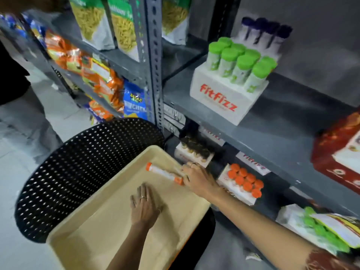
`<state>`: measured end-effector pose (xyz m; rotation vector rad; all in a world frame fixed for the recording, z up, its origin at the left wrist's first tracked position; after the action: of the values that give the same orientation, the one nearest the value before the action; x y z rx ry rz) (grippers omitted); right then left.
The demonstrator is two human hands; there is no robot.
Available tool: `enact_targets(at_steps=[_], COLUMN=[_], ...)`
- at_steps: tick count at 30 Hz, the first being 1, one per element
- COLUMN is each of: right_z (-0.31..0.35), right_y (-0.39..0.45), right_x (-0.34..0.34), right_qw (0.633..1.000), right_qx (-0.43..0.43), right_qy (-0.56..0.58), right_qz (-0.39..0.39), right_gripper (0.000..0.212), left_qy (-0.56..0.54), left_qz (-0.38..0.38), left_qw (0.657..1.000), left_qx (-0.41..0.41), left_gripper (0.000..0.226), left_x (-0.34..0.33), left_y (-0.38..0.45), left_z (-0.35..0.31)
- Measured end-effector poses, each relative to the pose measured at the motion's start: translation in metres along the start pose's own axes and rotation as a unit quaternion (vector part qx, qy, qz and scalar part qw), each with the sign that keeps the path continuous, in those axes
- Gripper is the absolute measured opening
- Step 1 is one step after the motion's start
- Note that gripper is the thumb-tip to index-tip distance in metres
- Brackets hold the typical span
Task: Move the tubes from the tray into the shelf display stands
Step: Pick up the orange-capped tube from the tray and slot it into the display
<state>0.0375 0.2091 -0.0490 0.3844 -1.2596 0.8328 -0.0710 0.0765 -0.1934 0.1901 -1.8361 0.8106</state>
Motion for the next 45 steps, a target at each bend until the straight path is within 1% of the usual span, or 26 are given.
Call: enact_targets(at_steps=[3, 5, 10, 14, 16, 18, 20, 22, 24, 26, 29, 32, 34, 37, 40, 42, 45], right_z=[0.009, 0.017, 0.038, 0.04, 0.037, 0.035, 0.033, 0.031, 0.03, 0.03, 0.029, 0.024, 0.019, 0.01, 0.0, -0.01, -0.023], right_y=[0.022, 0.038, 0.071, 0.085, 0.091, 0.097, 0.099, 0.098, 0.095, 0.09, 0.079, 0.063, 0.051, 0.028, 0.001, -0.021, -0.056], right_x=[-0.022, -0.034, -0.068, -0.101, -0.11, -0.113, -0.112, -0.107, -0.098, -0.083, -0.057, -0.024, 0.001, 0.045, 0.088, 0.117, 0.161], right_qw=[1.0, 0.999, 0.998, 0.995, 0.993, 0.993, 0.994, 0.995, 0.995, 0.994, 0.983, 0.968, 0.959, 0.947, 0.93, 0.92, 0.906], right_qx=[-0.009, -0.014, -0.006, -0.012, -0.024, -0.036, -0.043, -0.05, -0.056, -0.057, -0.068, -0.071, -0.066, -0.054, -0.041, -0.04, -0.036], right_qy=[-0.007, -0.008, -0.005, -0.035, -0.045, -0.052, -0.038, -0.001, 0.043, 0.087, 0.173, 0.236, 0.265, 0.285, 0.306, 0.315, 0.322], right_qz=[0.024, 0.038, 0.056, 0.092, 0.104, 0.103, 0.097, 0.087, 0.071, 0.044, 0.0, -0.044, -0.076, -0.139, -0.198, -0.228, -0.273], right_gripper=[0.025, 0.024, 0.037, 0.052, 0.049, 0.043, 0.044, 0.048, 0.047, 0.037, 0.034, 0.029, 0.031, 0.032, 0.033, 0.027, 0.022], left_qy=[-0.037, -0.052, -0.062, -0.074, -0.073, -0.077, -0.085, -0.087, -0.087, -0.083, -0.065, -0.049, -0.043, -0.028, -0.059, -0.087, -0.129], left_qz=[0.002, -0.002, -0.005, -0.003, -0.003, 0.003, 0.011, 0.019, 0.029, 0.038, 0.049, 0.039, 0.022, -0.017, -0.084, -0.145, -0.239], left_qw=[0.999, 0.998, 0.998, 0.997, 0.997, 0.997, 0.996, 0.996, 0.996, 0.996, 0.996, 0.997, 0.998, 0.999, 0.99, 0.972, 0.929], left_qx=[0.031, 0.028, 0.023, 0.017, 0.015, 0.015, 0.016, 0.016, 0.017, 0.022, 0.036, 0.043, 0.032, -0.024, -0.098, -0.162, -0.25], left_gripper=[0.105, 0.107, 0.108, 0.108, 0.108, 0.108, 0.108, 0.109, 0.109, 0.11, 0.112, 0.11, 0.106, 0.092, 0.078, 0.072, 0.064], left_x=[-0.009, -0.013, -0.017, -0.019, -0.02, -0.02, -0.021, -0.022, -0.024, -0.026, -0.024, -0.015, -0.004, 0.024, 0.067, 0.103, 0.152], left_y=[0.004, 0.006, 0.008, 0.009, 0.009, 0.009, 0.01, 0.011, 0.013, 0.014, 0.014, 0.01, 0.005, -0.004, -0.013, -0.023, -0.045], left_z=[0.013, 0.016, 0.018, 0.019, 0.02, 0.021, 0.021, 0.021, 0.023, 0.023, 0.022, 0.017, 0.008, -0.024, -0.069, -0.108, -0.165])
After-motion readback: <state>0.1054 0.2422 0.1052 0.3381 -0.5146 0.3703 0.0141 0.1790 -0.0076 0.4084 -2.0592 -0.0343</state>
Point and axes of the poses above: each hand's wrist, its own y-axis towards the middle knuckle, its own x-axis out of the back of the hand, z = x × y, the point moved 8 cm from there along y, towards the middle knuckle, and after that the axes turned 2 degrees about -y, right-handed, at the moved point
